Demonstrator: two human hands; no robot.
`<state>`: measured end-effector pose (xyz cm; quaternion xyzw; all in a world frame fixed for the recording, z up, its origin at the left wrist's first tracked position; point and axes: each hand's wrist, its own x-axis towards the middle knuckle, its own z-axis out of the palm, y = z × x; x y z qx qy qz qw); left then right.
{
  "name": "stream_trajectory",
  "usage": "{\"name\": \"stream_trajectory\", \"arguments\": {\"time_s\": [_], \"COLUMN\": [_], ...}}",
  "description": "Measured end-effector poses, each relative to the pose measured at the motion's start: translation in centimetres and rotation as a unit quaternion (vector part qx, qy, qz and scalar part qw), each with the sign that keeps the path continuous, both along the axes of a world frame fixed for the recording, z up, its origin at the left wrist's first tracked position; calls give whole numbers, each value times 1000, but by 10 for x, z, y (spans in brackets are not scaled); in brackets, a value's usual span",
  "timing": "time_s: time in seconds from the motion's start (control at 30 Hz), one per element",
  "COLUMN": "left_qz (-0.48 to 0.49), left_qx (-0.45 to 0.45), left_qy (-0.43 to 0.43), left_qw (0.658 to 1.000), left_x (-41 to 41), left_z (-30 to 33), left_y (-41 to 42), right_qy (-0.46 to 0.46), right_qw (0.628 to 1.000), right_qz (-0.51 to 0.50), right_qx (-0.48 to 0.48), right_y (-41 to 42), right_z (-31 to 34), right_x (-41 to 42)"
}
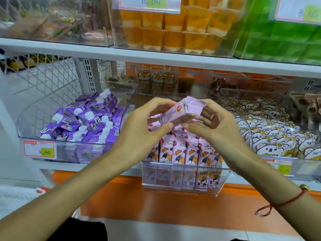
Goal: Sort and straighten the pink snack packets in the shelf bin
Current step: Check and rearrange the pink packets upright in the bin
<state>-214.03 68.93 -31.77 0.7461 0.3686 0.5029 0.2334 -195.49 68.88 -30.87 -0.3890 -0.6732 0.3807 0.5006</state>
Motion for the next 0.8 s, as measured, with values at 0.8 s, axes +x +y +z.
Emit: {"name": "stream_trajectory", "arguments": {"time_s": [0.8], "left_qz": [-39], "left_qx": [-159], "left_qy": [-222], "left_qw": [961], "left_x": [9], "left_z": [7], "left_y": [4], "right_qy": [-30], "right_qw": [999], "right_qz": [-25], "right_qx": [20], "right_y": [1], "right_z": [-5], "right_x": [-14]}}
